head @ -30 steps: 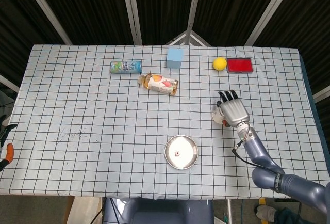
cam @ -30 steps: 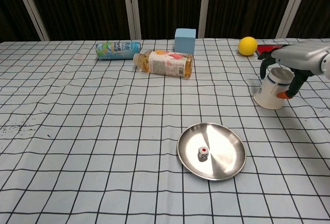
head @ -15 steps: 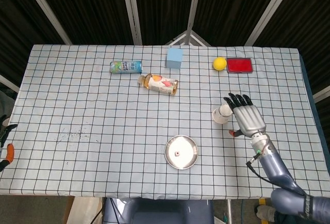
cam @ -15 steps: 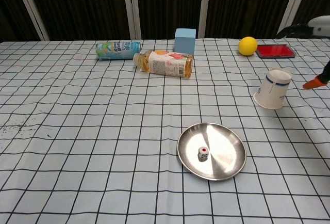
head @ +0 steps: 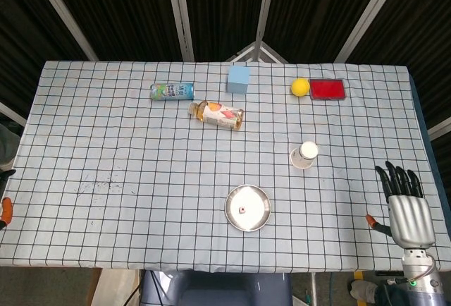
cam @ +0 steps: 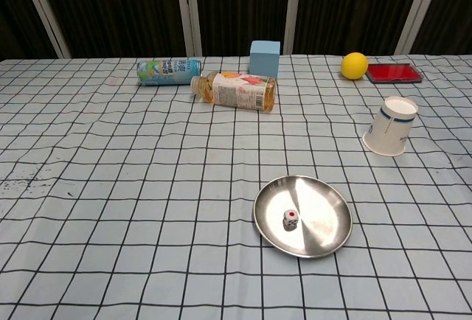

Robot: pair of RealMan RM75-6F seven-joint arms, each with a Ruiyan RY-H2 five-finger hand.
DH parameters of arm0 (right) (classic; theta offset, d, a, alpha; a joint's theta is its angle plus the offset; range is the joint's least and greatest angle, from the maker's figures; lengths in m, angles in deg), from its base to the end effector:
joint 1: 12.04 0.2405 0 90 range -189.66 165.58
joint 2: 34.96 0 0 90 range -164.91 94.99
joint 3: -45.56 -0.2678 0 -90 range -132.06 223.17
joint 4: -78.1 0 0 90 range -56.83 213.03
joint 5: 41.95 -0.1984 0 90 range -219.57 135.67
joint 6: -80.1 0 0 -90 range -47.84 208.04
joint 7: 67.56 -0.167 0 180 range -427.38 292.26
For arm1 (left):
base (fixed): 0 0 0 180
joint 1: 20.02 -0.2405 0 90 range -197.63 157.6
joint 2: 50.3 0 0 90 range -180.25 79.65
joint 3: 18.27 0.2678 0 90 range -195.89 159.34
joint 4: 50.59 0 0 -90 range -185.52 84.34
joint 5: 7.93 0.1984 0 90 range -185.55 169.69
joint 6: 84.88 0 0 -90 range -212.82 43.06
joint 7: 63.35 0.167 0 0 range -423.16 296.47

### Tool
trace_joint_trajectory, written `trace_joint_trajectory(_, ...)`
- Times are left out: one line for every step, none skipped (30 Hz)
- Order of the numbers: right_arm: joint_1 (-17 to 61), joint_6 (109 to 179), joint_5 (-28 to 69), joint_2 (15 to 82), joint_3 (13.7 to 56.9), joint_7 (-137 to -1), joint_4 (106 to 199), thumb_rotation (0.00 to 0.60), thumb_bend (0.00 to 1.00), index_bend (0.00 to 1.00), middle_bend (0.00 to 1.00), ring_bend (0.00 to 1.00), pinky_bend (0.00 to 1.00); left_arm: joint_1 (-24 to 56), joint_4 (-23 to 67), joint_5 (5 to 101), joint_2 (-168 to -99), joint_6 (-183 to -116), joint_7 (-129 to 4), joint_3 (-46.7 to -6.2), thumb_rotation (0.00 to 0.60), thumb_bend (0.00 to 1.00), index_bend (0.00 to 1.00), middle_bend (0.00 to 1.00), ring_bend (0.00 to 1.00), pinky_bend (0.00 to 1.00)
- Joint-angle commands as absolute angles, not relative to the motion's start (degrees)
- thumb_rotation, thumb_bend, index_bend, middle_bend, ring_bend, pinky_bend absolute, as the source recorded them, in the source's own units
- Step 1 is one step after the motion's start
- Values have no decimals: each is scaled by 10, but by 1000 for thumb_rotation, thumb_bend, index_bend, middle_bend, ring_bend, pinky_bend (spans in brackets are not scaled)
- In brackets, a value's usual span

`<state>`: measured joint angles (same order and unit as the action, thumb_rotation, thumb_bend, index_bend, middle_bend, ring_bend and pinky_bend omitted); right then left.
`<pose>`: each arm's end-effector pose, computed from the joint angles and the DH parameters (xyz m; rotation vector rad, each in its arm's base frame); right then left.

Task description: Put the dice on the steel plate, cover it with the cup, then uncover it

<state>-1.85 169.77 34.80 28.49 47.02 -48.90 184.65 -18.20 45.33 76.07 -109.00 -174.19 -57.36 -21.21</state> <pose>-0.2809 -0.2104 0.1669 1.3624 -0.8657 0.7887 -0.3202 0.1864 0.2135 -1.3289 -0.7885 -0.7917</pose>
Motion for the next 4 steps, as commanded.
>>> trace_joint_trajectory(-31, 1708, 368, 297, 479, -499, 1810, 600, 164, 87, 0, 0, 0, -186, 453, 762, -1086, -1750, -581, -213, 600, 837, 190, 0, 0, 0)
trace_joint_trajectory(-35, 1709, 371, 301, 480, -505, 1799, 600, 164, 87, 0, 0, 0, -188, 453, 762, -1085, -1752, -583, -214, 600, 838, 190, 0, 0, 0)
trace_joint_trajectory(-38, 1707, 371, 304, 482, -512, 1790, 600, 164, 87, 0, 0, 0, -189, 453, 762, -1084, -1754, -586, -214, 600, 837, 190, 0, 0, 0)
trace_joint_trajectory(-39, 1703, 370, 306, 483, -517, 1784, 600, 164, 87, 0, 0, 0, -190, 452, 761, -1083, -1754, -588, -214, 600, 838, 190, 0, 0, 0)
